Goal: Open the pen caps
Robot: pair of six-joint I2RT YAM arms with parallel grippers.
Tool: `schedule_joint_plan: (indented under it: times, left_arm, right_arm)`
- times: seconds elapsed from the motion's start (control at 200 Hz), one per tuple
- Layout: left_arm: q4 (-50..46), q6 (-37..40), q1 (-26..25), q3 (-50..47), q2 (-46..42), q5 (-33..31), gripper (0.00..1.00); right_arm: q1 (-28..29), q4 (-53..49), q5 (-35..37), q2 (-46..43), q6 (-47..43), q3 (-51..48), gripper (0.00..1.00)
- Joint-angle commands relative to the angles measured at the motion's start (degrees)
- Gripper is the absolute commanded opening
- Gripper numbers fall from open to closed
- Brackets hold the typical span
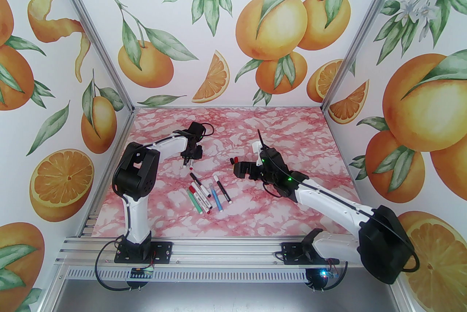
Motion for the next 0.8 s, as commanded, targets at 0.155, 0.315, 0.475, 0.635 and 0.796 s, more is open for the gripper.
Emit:
schedule_joint_plan:
  times: [0.155,0.315,0.475,0.635,0.796]
  left_arm:
    - [-0.8,-1.6,-0.3,-1.3,-8.0,1.8,0.35]
    - [-1.7,-4.4,-0.9,-7.3,-15.5,4.3,0.35]
    - [-1.9,-9.9,-1.9,-17.4,-24.5,5.7,0.36]
    - [-2.5,-15.4,-4.7,-25.6,-32.0,8.7,0.38]
    - [-0.7,-20.1,-6.3,-31.9,-36.2,13.6,0.4]
  right_arm:
    - [0.3,-0.6,-0.5,-0.8,-0.6,-0.3,1.0]
    - [0.3,-0.9,-0.6,-1.6,-2.0,-0.2,1.0]
    - [0.3,-1.3,-0.6,-2.9,-3.5,-0.3,1.0]
    - [0.3,-0.9,-1.1,-2.7,-4.0,-0.1,1.0]
    - [0.3,1.1,-2.6,-1.7,-3.4,-0.5,1.0]
